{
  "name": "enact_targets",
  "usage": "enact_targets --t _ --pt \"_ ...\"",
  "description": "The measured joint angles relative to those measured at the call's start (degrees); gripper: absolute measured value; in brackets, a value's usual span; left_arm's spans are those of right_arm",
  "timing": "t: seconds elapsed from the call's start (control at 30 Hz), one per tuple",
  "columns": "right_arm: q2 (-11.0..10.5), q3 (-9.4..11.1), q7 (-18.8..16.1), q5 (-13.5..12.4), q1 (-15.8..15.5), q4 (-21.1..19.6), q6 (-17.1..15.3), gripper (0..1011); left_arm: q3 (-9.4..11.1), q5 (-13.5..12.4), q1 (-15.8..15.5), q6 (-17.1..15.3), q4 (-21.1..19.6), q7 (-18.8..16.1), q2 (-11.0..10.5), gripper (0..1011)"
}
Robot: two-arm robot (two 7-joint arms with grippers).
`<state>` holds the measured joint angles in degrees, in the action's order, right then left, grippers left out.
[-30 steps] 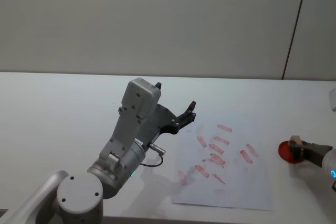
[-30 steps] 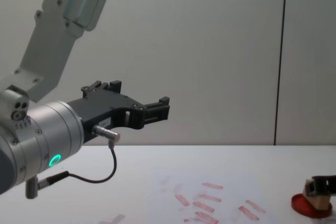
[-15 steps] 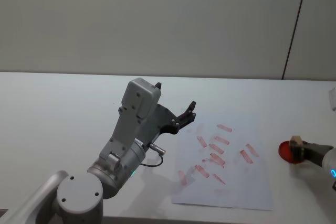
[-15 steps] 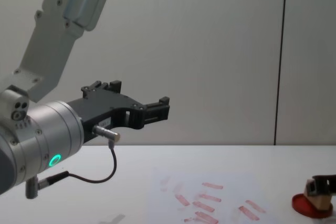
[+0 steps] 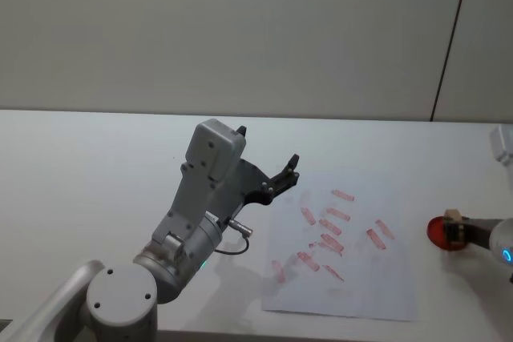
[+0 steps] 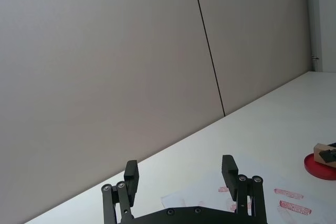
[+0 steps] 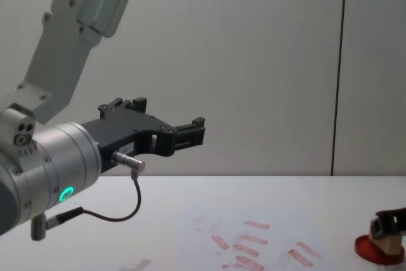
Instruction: Use the one hand to pick up the stamp and affix it onto the A4 paper.
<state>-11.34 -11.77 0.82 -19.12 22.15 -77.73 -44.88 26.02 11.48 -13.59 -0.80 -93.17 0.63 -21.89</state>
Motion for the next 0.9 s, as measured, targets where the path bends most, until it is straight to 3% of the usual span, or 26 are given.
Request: enact_targets --t 0.5,0.9 --pt "1.3 -0.2 -0.6 1.1 3.0 0.8 -6.6 217 0.0 0.0 0.0 0.0 0.0 0.0 0.0 1002" --pt "1.5 0.2 -0.5 2.1 3.7 1.0 -8.2 217 0.0 0.0 0.0 0.0 0.0 0.0 0.0 1002"
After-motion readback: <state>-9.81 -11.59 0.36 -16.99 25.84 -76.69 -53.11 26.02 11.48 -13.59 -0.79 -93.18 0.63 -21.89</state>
